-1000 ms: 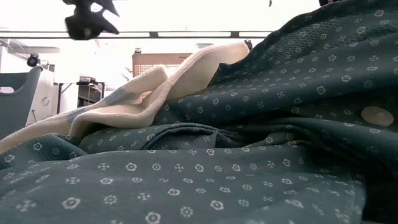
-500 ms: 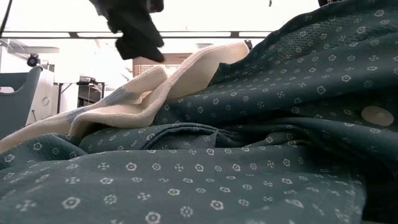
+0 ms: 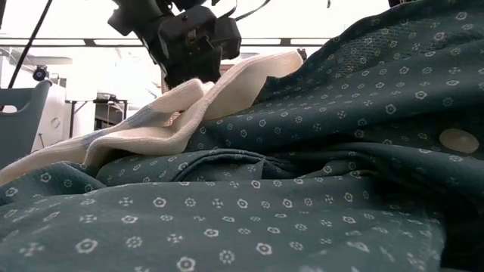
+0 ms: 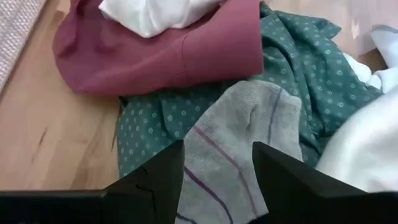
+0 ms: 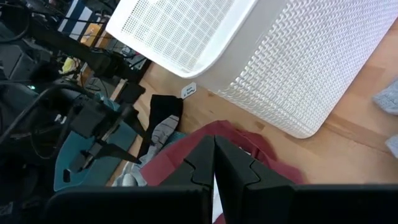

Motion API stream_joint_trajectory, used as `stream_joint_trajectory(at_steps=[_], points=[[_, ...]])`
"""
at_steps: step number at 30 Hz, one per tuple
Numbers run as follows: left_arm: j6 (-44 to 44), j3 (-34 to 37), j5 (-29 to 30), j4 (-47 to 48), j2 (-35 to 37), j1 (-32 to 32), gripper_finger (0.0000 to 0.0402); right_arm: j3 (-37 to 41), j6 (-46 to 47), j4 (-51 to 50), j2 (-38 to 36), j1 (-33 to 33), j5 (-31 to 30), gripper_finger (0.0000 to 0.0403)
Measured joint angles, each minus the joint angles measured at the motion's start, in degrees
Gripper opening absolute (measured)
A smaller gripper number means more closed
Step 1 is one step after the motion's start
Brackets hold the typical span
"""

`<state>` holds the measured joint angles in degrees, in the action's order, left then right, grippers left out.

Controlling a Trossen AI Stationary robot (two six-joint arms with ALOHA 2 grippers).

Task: Pick & Place Cloths
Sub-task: Put the gray striped sock into the blue bin

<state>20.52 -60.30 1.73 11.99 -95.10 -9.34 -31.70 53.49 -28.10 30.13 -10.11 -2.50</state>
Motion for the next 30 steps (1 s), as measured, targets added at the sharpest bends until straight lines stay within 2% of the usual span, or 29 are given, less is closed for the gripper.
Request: stream_joint_trajectory(at_steps=[5, 8, 11, 15, 17, 24, 30], points=[[1.4, -0.2, -0.9, 0.3, -2.5, 0.1, 0.0192, 0.0, -1.2, 0.0, 0.0, 0.0, 0.0, 0.0008], [3.2, -0.2, -0.9, 0.4, -2.3, 0.2, 0.0173, 0.0, -1.3, 0.0, 0.0, 0.0, -0.1, 0.0009], [3.6, -0.2, -0.9, 0.5, -2.0, 0.3, 0.0127, 0.0, -1.7, 0.0, 0.0, 0.0, -0.4, 0.0009], [3.6, -0.2, -1.5, 0.6, -0.9, 0.7, 0.0034, 0.0, -2.0, 0.0, 0.0, 0.0, -0.9, 0.0009], [4.4, -0.2, -2.7, 0.6, -0.7, 1.1, 0.0011, 0.0, -2.1, 0.0, 0.0, 0.0, -1.1, 0.0009], [5.7, -2.1, -4.1, 1.9, -0.1, 1.7, 0.0008, 0.0, -2.5, 0.1, 0.0, 0.0, -2.2, 0.0009], [5.7, -5.2, -4.4, 9.3, 0.0, 1.8, 0.0047, 0.0, -2.6, 0.1, 0.0, 0.0, -2.2, 0.0009]])
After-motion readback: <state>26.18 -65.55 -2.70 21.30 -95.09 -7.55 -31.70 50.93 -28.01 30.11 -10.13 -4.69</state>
